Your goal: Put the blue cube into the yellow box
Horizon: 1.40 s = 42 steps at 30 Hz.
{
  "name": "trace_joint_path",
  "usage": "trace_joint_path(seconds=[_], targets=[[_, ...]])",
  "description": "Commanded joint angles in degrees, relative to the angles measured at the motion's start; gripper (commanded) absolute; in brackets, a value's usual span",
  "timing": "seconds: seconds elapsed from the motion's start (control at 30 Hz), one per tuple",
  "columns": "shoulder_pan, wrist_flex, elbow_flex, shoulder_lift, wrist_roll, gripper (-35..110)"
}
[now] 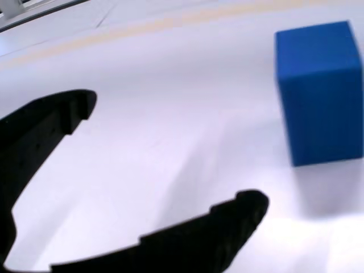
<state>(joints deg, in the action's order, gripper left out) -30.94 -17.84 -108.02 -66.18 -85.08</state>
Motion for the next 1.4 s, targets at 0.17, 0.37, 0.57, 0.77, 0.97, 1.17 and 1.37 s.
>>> trace_joint_path(seconds=[0.17, 0.37, 0.57, 0.77, 0.97, 1.17, 1.37], targets=[[-1.3, -3.3, 21.1, 7.6, -2.6, 52], [-1.2, -2.5, 33.8, 16.9, -3.9, 52], [-1.1, -1.3, 42.5, 23.7, -4.5, 52], [-0.7, 3.3, 53.0, 29.4, -4.4, 52], [-0.4, 4.9, 61.2, 34.5, -4.6, 51], [-0.2, 6.2, 68.0, 38.7, -4.8, 50], [-0.1, 6.1, 72.7, 42.2, -4.5, 48]])
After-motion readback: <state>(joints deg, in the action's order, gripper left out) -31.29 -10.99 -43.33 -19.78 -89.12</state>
